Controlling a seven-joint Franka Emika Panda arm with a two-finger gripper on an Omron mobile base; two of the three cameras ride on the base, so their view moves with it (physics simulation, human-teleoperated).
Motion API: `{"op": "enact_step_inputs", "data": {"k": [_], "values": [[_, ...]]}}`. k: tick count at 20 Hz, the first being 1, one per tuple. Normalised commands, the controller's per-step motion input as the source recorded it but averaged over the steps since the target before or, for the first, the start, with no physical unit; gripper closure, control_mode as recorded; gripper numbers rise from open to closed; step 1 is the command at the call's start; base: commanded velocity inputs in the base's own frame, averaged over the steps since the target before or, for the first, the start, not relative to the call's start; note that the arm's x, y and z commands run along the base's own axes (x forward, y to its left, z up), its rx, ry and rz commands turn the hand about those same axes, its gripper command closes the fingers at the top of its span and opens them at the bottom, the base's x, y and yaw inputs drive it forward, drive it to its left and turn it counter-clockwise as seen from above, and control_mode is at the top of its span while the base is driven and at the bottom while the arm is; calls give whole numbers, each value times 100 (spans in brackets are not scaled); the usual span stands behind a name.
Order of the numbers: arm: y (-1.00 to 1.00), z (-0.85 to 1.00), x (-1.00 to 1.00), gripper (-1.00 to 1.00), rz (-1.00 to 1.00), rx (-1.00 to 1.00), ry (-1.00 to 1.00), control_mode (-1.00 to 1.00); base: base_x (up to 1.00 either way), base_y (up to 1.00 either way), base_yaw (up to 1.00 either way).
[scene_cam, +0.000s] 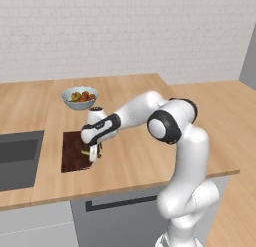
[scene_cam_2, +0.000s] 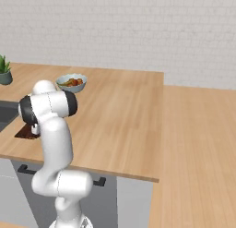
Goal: Pick up the sponge from the counter and clean the cutting board by briefly scrubbing or pressing down on the cutting board. Once finished, release the sponge.
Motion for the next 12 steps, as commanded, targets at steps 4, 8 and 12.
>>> {"op": "enact_step_inputs", "data": {"k": [4, 8, 12], "values": [[0, -53, 24, 100, 11, 0, -3, -100, 0, 0, 0], [-11, -12, 40, 100, 8, 0, -15, -100, 0, 0, 0], [-16, -1, 58, 100, 8, 1, -23, -100, 0, 0, 0]]}}
